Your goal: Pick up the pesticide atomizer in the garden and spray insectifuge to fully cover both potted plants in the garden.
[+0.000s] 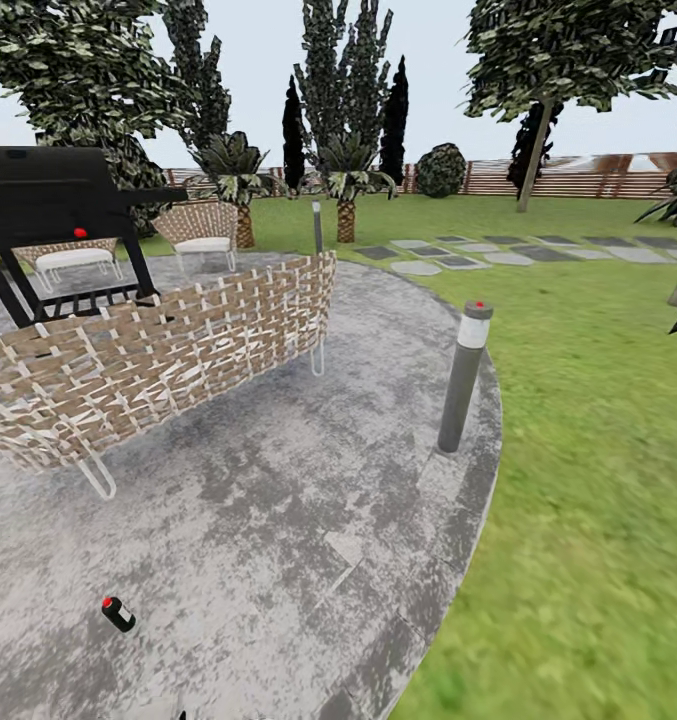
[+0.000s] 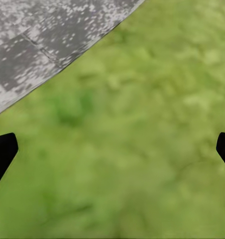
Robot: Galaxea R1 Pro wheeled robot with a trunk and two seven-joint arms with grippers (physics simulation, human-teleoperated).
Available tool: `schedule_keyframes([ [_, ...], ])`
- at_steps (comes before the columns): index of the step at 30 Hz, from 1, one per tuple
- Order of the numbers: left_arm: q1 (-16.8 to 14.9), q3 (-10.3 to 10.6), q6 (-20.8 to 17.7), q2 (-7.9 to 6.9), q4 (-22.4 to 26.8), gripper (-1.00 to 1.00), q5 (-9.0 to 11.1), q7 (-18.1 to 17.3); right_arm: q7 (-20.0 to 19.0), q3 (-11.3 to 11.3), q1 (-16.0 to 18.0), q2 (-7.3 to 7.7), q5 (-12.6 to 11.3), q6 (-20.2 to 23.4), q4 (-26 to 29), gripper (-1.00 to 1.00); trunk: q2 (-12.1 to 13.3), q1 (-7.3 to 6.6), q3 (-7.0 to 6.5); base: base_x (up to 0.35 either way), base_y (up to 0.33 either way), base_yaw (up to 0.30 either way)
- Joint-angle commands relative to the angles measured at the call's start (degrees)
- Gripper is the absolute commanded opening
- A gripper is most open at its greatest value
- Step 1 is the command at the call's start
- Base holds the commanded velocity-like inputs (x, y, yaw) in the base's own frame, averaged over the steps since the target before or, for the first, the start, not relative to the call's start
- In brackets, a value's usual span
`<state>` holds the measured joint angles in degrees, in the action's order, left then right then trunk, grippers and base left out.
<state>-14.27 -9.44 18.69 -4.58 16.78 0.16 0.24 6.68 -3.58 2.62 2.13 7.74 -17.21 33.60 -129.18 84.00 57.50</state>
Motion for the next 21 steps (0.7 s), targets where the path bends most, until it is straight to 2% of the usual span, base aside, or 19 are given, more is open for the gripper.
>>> schedule_keyframes([
  [1,-0.1,-0.1,0.2,0.01,-0.1,1.00,0.0,0.0,0.3,-0.1,0.0,-0.02,0.6,-0.1,0.0,1.00,0.0,-0.01,0.05,0.002,0.000,0.278],
  [8,0.0,-0.1,0.2,0.01,-0.1,1.00,0.0,0.0,0.3,-0.1,0.0,-0.02,0.6,-0.1,0.0,1.00,0.0,-0.01,0.05,0.055,-0.029,0.278],
  [21,0.0,-0.1,0.2,0.01,-0.1,1.00,0.0,0.0,0.3,-0.1,0.0,-0.02,0.6,-0.1,0.0,1.00,0.0,-0.01,0.05,0.247,-0.152,0.278],
])
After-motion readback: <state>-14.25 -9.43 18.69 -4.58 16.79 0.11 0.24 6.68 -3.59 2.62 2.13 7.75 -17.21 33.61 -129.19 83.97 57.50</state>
